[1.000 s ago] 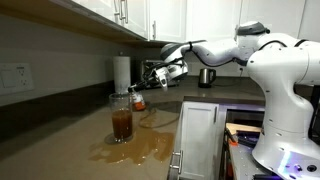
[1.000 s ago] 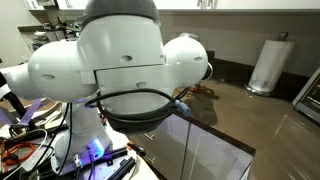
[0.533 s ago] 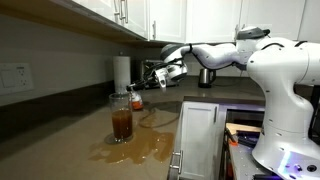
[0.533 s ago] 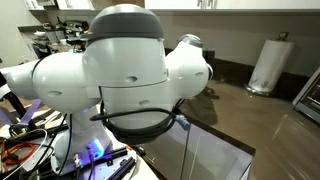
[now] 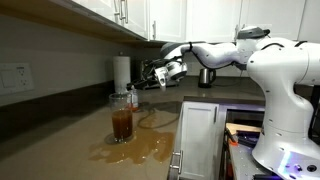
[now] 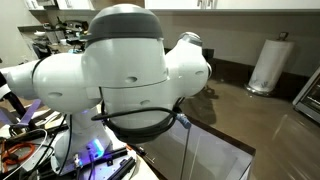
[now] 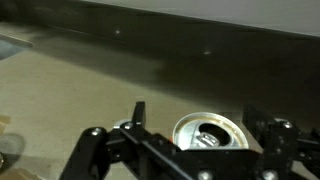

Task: Pour the contents from the can into the glass cup then put the can on the table

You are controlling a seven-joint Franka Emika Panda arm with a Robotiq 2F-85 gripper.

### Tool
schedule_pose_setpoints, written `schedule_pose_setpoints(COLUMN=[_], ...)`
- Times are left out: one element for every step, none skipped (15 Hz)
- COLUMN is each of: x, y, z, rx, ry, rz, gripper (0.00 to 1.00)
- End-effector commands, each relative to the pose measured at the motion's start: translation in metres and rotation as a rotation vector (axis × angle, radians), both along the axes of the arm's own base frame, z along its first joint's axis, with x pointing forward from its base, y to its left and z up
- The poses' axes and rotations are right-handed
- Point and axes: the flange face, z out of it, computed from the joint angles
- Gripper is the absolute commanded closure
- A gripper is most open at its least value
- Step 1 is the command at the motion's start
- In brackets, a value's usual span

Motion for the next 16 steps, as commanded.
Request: schedule_pose_setpoints(x=[-0.013, -0.016, -0.019, -0.023, -0.027, -0.033, -0.038, -0.044, -0.050, -0.056, -0.062, -0.068, -0.074, -0.079, -0.085, -0.090], y=[0.011, 0.015, 0.019, 0.023, 0.027, 0.032, 0.035, 0.038, 0.041, 0.044, 0.047, 0.050, 0.052, 0.055, 0.058, 0.061], z=[0.018, 0.023, 0.027, 0.031, 0.034, 0.038, 0.042, 0.046, 0.051, 0.056, 0.062, 0.067, 0.072, 0.076, 0.079, 0.083], rx=[-0.065, -0.079, -0.095, -0.116, -0.137, -0.166, -0.192, -0.221, -0.242, -0.271, -0.295, -0.319, -0.337, -0.337, -0.344, -0.343], ry=[0.042, 0.054, 0.060, 0.070, 0.083, 0.098, 0.110, 0.121, 0.130, 0.139, 0.144, 0.148, 0.156, 0.173, 0.187, 0.205], rz=[-0.006, -0.007, -0.009, -0.009, -0.014, -0.019, -0.032, -0.042, -0.049, -0.057, -0.059, -0.059, -0.055, -0.045, -0.043, -0.038], gripper=[0.00, 0.00, 0.00, 0.00, 0.00, 0.00, 0.00, 0.00, 0.00, 0.00, 0.00, 0.00, 0.00, 0.00, 0.00, 0.00])
